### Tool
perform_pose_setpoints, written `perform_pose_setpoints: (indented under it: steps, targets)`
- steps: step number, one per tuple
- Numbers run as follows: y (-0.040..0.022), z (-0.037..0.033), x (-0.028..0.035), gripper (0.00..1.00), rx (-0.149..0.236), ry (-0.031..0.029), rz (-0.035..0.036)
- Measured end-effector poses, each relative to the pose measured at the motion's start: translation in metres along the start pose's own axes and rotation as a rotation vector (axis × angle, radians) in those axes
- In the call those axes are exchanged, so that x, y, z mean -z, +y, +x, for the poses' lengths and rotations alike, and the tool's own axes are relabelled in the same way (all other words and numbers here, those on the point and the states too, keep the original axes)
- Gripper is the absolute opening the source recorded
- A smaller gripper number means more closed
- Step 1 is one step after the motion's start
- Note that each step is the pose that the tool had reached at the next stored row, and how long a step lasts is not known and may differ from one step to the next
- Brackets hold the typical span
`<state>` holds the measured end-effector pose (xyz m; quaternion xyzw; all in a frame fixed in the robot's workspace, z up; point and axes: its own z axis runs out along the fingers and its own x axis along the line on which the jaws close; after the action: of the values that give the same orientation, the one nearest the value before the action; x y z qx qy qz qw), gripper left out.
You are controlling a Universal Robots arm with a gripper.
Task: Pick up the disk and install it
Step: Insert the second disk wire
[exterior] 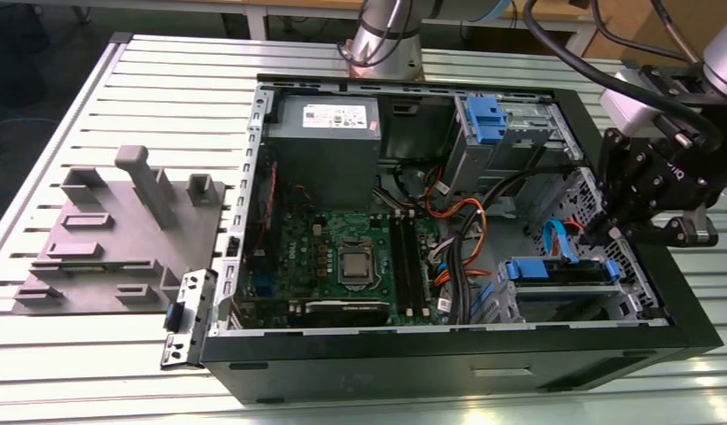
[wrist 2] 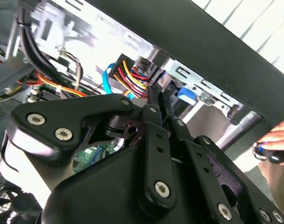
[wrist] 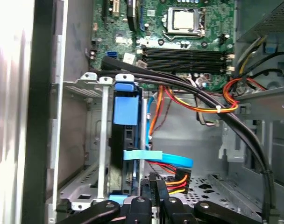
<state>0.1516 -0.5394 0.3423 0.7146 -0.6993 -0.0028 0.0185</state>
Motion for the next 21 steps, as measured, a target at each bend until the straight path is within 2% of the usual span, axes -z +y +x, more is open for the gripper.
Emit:
perform_pose_setpoints:
  steps: [2, 3, 6, 9, 13, 17, 19, 21]
  targets:
    - [0.0, 0.0, 0.0001, 0.16, -0.001, 0.0207, -0.0004]
    - [0.0, 0.0, 0.0002, 0.16, -0.001, 0.028, -0.0006]
    - [0.0005, 0.0, 0.0001, 0.16, -0.001, 0.0403, -0.0009]
    - [0.0033, -0.0001, 0.0, 0.16, -0.001, 0.0465, -0.0009]
    - [0.0037, 0.0, 0.0, 0.16, 0.004, 0.0487, -0.0005]
    - [0.0038, 0.0003, 0.0, 0.16, 0.029, 0.0511, 0.0006]
    - [0.0038, 0.0004, -0.0002, 0.16, 0.041, 0.0567, 0.001]
    - [0.0039, 0.0004, -0.0001, 0.16, 0.049, 0.0658, 0.0009]
